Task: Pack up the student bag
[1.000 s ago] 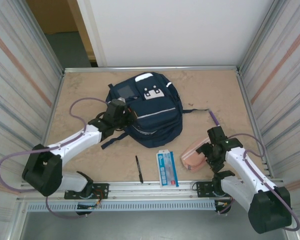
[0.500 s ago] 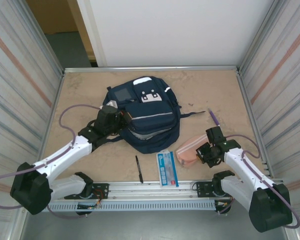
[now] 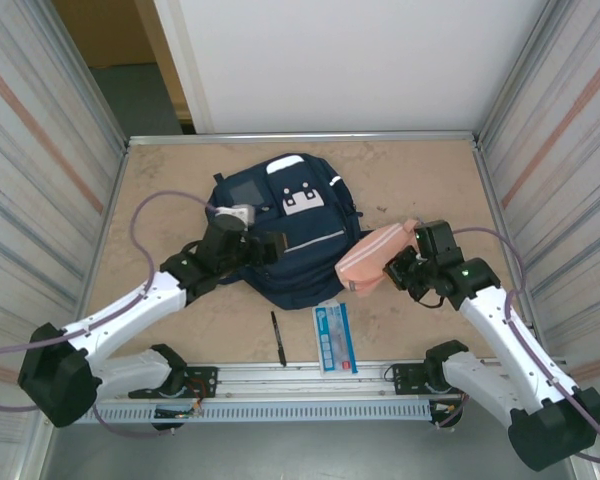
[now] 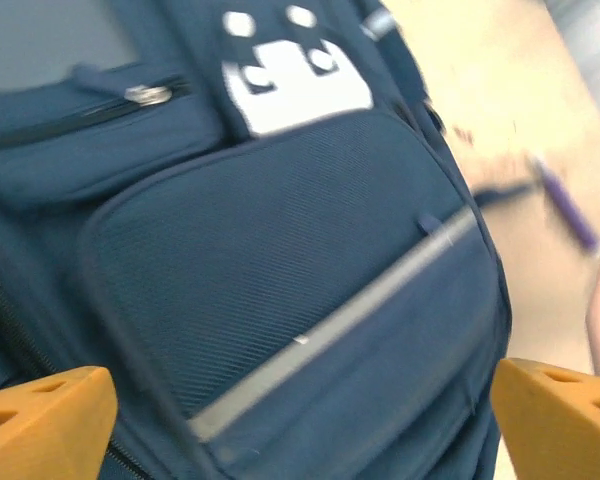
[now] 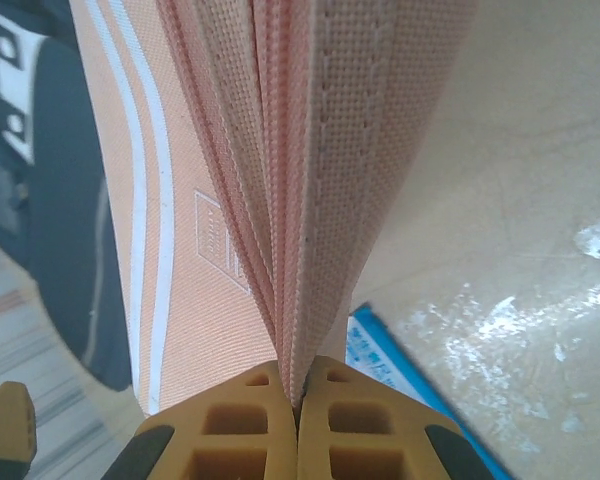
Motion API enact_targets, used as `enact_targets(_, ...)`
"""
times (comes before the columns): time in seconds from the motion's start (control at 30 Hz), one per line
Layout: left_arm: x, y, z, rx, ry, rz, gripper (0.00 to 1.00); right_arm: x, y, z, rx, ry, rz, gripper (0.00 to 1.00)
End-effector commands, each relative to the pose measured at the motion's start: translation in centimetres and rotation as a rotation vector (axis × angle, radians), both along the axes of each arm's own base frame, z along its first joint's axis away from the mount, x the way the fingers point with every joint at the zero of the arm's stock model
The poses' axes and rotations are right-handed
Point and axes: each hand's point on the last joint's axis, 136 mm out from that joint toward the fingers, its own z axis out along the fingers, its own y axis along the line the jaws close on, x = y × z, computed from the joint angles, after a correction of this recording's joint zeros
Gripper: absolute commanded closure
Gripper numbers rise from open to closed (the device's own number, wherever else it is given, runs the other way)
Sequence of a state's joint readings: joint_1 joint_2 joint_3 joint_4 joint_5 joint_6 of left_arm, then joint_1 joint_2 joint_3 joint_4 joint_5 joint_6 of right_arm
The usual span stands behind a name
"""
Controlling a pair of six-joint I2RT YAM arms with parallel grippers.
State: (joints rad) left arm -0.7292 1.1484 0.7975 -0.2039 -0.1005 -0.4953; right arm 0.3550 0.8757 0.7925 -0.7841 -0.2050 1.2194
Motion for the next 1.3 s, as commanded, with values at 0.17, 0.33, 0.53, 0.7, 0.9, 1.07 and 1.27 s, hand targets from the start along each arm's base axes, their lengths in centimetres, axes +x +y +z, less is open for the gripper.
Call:
enact_targets(0.17, -1.1, -4.3, -3.0, 0.622, -0.228, -0.496, 0.01, 2.0, -0.4, 2.7, -0.031, -0.060, 0.018, 1.00)
enact_targets(0.33, 0.0, -5.9, -5.4, 0.722, -0.180, -0.588, 0.01, 2.2, -0.7, 2.9, -0.024, -0.070, 0.004, 1.00)
enact_targets(0.53, 1.8, -6.9, -9.1, 0.834, -0.098, -0.656, 0.04, 2.0, -0.7, 2.7, -0.003, -0.063, 0.003, 1.00)
enact_targets(0.7, 3.4, -6.8, -10.8, 0.851, -0.035, -0.610, 0.36, 1.9, -0.7, 2.6, 0.015, -0.058, 0.008, 1.00)
enact_targets(0.9, 5.1, -7.1, -8.8, 0.791, -0.069, -0.552, 0.99, 1.4, -0.1, 1.6, 0.038, -0.024, 0.045, 1.00)
enact_targets(1.07, 6.3, -7.6, -2.6, 0.706, -0.193, -0.473, 1.00, 0.8, 0.5, 0.1, 0.058, 0.024, 0.088, 1.00)
enact_targets(1.27, 8.2, -6.5, 6.2, 0.664, -0.375, -0.347, 1.00, 0.0, 2.8, -1.1, 0.085, 0.056, 0.180, 1.00)
